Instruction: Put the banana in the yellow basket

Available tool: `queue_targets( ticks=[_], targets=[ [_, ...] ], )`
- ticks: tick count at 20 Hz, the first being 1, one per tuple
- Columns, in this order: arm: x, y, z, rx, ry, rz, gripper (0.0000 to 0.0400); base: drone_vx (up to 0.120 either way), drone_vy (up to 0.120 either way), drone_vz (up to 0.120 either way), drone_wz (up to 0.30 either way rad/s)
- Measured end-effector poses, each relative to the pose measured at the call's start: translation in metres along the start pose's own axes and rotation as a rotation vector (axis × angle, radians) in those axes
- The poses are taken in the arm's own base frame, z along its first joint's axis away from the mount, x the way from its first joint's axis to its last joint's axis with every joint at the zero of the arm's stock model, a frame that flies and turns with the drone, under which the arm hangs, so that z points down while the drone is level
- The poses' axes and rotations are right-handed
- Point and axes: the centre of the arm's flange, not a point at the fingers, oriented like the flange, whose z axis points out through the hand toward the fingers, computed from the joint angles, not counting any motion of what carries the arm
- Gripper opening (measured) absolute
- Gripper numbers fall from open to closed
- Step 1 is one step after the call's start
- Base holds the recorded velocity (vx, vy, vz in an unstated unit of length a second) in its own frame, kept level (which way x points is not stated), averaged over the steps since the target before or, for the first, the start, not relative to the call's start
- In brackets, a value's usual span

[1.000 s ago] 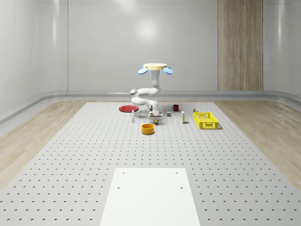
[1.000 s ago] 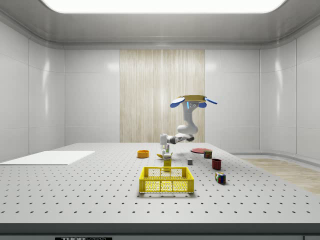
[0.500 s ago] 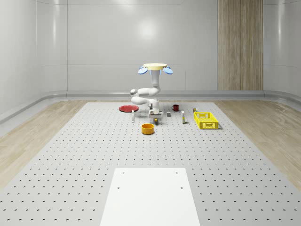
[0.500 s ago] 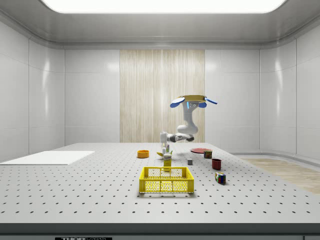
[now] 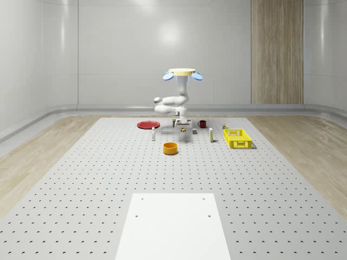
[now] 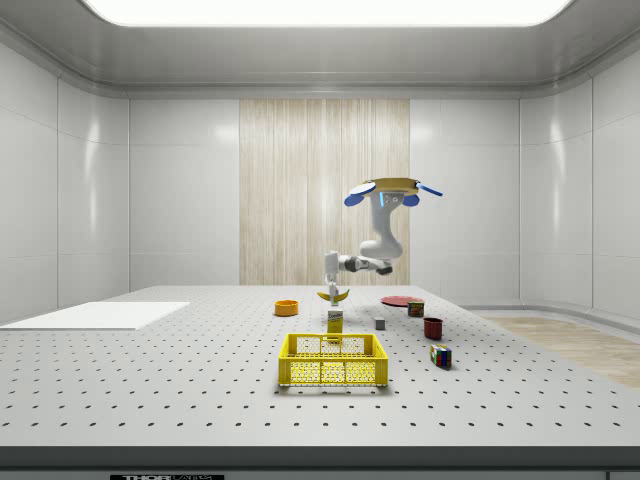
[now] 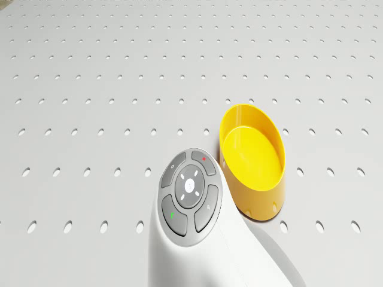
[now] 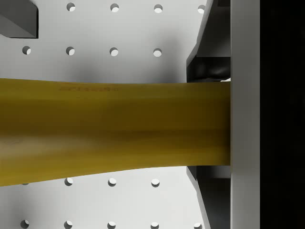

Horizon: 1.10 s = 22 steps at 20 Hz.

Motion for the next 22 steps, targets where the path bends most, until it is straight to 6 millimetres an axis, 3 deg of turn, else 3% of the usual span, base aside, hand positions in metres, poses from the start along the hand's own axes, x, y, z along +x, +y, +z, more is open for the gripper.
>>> queue_targets(
  ticks=[17, 22],
  targets=[
    [-0.0001, -0.0001, -0.0025, 0.0, 0.0, 0.005, 0.0189, 0.0, 0.12, 0.12, 0.0],
    [-0.0001, -0.0001, -0.0026, 0.0, 0.0, 0.005, 0.0189, 0.0, 0.12, 0.008, 0.0]
  ],
)
